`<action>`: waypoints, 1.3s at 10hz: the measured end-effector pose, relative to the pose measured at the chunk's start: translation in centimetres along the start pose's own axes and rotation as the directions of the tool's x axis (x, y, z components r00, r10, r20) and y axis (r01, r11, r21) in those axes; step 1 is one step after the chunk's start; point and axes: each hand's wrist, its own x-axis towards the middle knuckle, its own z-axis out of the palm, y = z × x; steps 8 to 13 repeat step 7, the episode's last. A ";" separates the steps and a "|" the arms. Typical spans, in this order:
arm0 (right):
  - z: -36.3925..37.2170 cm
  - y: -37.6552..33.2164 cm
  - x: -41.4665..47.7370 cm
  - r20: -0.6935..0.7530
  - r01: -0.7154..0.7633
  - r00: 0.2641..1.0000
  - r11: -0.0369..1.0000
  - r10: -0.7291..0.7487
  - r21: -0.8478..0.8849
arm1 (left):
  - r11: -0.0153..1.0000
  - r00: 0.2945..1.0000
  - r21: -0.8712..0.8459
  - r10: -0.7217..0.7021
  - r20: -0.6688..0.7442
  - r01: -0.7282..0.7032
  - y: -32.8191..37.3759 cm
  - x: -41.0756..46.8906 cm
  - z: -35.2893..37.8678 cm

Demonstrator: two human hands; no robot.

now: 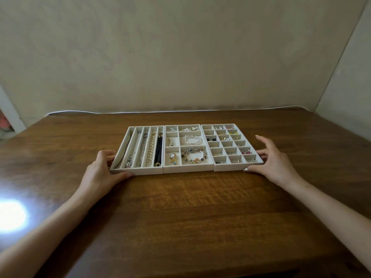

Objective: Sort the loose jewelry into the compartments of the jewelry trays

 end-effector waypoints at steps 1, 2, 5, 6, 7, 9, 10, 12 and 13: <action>0.7 0.2 2.7 -0.051 -0.052 0.997 0.999 0.052 0.011 | 1.000 1.000 -0.014 -0.025 -0.019 0.025 0.6 2.7 1.0; 1.5 0.0 5.7 -0.089 -0.083 0.992 0.996 0.084 0.020 | 1.000 0.996 -0.016 -0.028 -0.079 0.027 0.7 5.9 2.4; 3.8 -0.9 12.8 -0.082 -0.206 0.973 0.973 0.214 0.101 | 0.993 0.989 -0.039 -0.112 -0.091 0.109 1.9 12.7 5.2; 3.8 -0.6 13.4 -0.084 -0.200 0.975 0.978 0.205 0.062 | 0.995 0.992 -0.016 -0.101 -0.071 0.100 1.6 13.1 5.2; 3.4 -0.8 12.1 -0.224 -0.098 0.969 0.993 0.109 0.059 | 0.999 0.989 0.038 -0.019 -0.150 0.025 2.3 11.3 4.7; 3.4 -0.8 12.1 -0.224 -0.098 0.969 0.993 0.109 0.059 | 0.999 0.989 0.038 -0.019 -0.150 0.025 2.3 11.3 4.7; 3.4 -0.8 12.1 -0.224 -0.098 0.969 0.993 0.109 0.059 | 0.999 0.989 0.038 -0.019 -0.150 0.025 2.3 11.3 4.7; 3.4 -0.8 12.1 -0.224 -0.098 0.969 0.993 0.109 0.059 | 0.999 0.989 0.038 -0.019 -0.150 0.025 2.3 11.3 4.7; 3.4 -0.8 12.1 -0.224 -0.098 0.969 0.993 0.109 0.059 | 0.999 0.989 0.038 -0.019 -0.150 0.025 2.3 11.3 4.7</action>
